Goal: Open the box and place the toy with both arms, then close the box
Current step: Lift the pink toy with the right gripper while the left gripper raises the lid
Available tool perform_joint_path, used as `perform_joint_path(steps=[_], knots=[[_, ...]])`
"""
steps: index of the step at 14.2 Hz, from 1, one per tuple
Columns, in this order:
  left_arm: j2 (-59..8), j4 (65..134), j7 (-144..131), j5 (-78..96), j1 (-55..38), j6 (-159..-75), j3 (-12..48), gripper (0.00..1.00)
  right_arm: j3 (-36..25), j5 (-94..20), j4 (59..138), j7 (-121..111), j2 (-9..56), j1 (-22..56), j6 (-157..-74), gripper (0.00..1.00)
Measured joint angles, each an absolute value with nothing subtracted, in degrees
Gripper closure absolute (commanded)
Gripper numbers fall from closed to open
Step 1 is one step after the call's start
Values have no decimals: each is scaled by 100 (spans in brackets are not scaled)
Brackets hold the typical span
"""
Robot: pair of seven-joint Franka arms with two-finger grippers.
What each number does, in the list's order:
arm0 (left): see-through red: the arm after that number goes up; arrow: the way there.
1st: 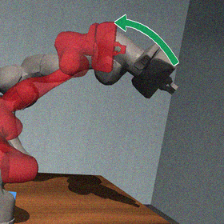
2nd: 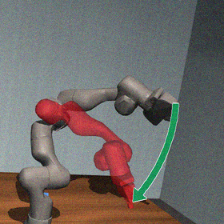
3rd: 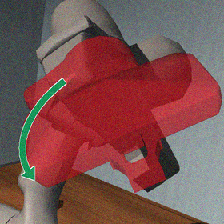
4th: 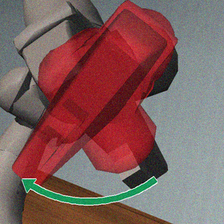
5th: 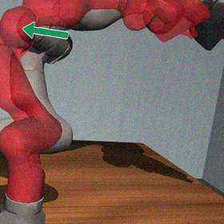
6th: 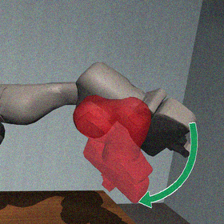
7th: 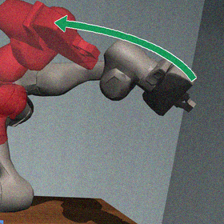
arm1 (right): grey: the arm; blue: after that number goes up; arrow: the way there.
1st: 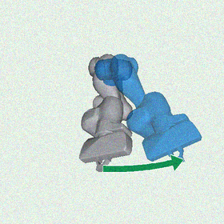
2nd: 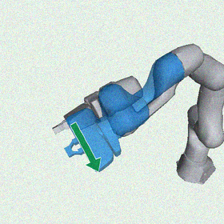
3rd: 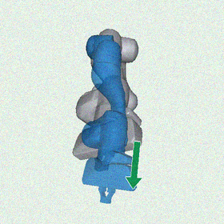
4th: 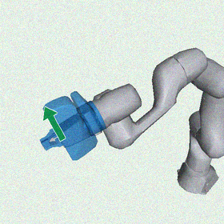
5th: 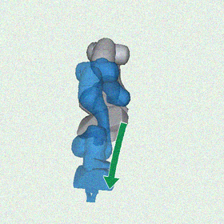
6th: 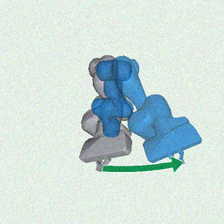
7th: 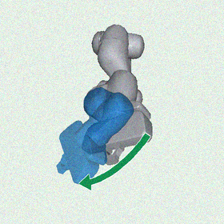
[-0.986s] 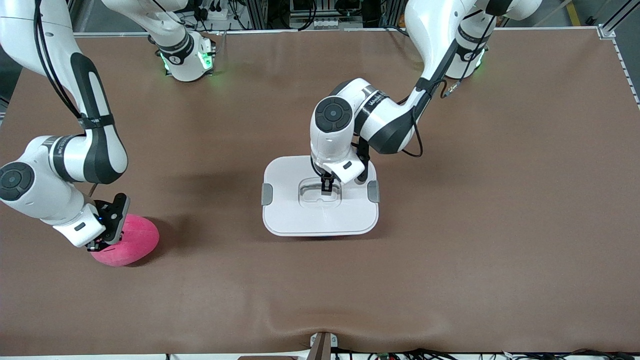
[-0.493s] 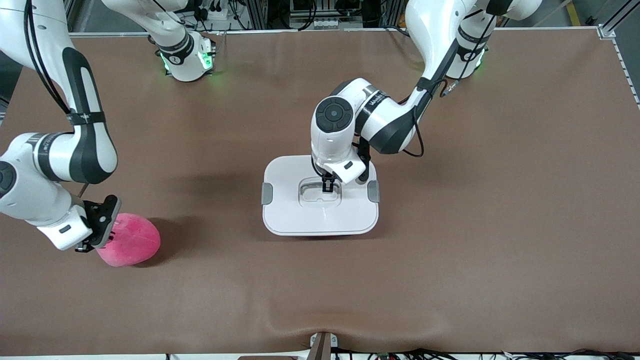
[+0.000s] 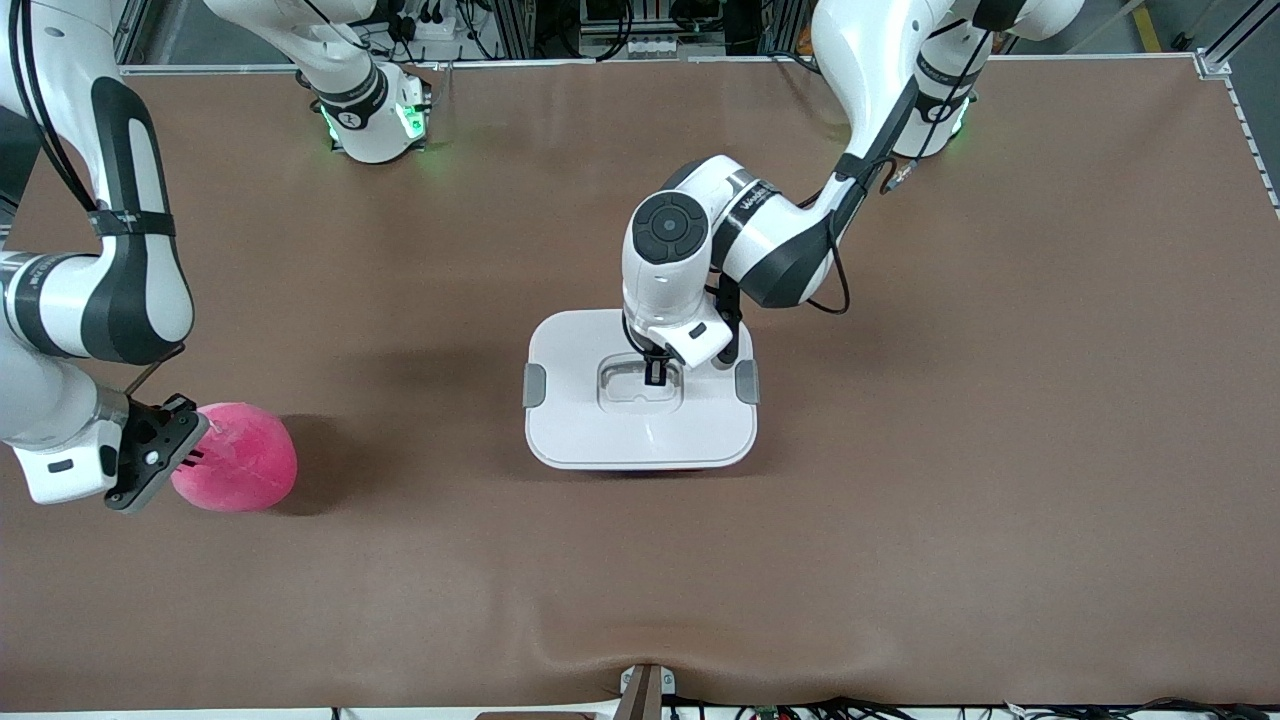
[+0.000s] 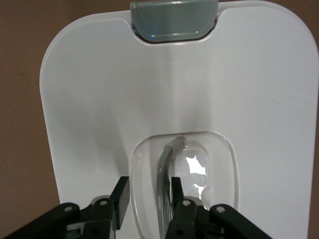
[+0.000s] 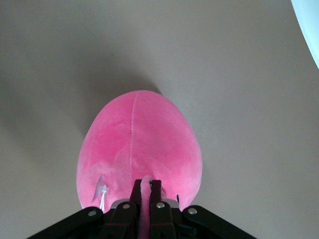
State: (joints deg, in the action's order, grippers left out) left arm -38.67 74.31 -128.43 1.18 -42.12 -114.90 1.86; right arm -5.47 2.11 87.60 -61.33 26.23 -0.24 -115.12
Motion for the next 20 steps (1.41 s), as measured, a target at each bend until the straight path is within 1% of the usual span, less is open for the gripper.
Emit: perform_joint_path(steps=[2, 4, 7, 10, 12, 14, 15, 20], knots=[[-3867, 7429, -12843, 118, -4208, -11490, 182, 64, -545, 208, 8757, -5652, 2507, -27, -11350, 100], [-3867, 7429, -12843, 118, -4207, -11490, 181, 71, -512, 185, 8757, -5216, 2414, -24, -11285, 100], [-3867, 7427, -12844, 118, -4205, -11491, 178, 78, -457, -219, 8756, -4691, 2373, 6, -11261, 100], [-3867, 7414, -12844, 118, -4200, -11492, 175, 86, -440, -450, 8624, -4050, 2344, 37, -10891, 100], [-3867, 7404, -12844, 118, -4193, -11492, 173, 88, -429, -475, 8502, -3409, 2315, 127, -10598, 100], [-3863, 7381, -12845, 118, -4185, -11492, 171, 91, -407, -542, 8417, -2683, 2298, 276, -10503, 100], [-3862, 7373, -12845, 118, -4182, -11492, 171, 93, -377, -601, 8387, -2394, 2295, 332, -10483, 100], [-3852, 7361, -12845, 119, -4175, -11485, 165, 99, -375, -704, 8109, -2023, 2277, 342, -10033, 100]])
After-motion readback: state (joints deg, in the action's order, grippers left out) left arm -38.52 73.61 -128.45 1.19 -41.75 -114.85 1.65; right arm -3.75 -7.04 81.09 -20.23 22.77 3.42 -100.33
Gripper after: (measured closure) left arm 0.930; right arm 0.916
